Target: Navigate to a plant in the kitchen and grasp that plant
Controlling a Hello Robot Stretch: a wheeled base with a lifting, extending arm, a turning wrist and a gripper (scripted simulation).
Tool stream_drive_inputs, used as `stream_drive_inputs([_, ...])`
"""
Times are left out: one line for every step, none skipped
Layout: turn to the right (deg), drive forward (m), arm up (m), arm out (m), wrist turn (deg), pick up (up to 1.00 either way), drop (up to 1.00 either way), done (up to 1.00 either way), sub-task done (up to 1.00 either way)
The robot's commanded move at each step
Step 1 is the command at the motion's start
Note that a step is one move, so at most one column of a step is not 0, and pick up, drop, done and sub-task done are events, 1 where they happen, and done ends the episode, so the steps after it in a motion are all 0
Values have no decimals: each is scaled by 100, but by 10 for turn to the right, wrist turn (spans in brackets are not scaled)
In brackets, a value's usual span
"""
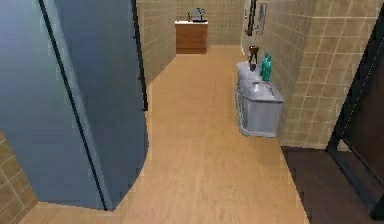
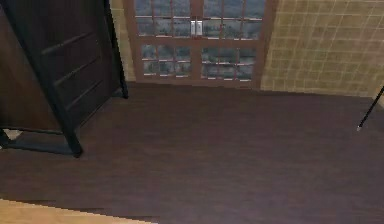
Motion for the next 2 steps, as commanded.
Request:
stream_drive_inputs([0,100,0,0,0,0,0,0,0])
stream_drive_inputs([0,100,0,0,0,0,0,0,0])
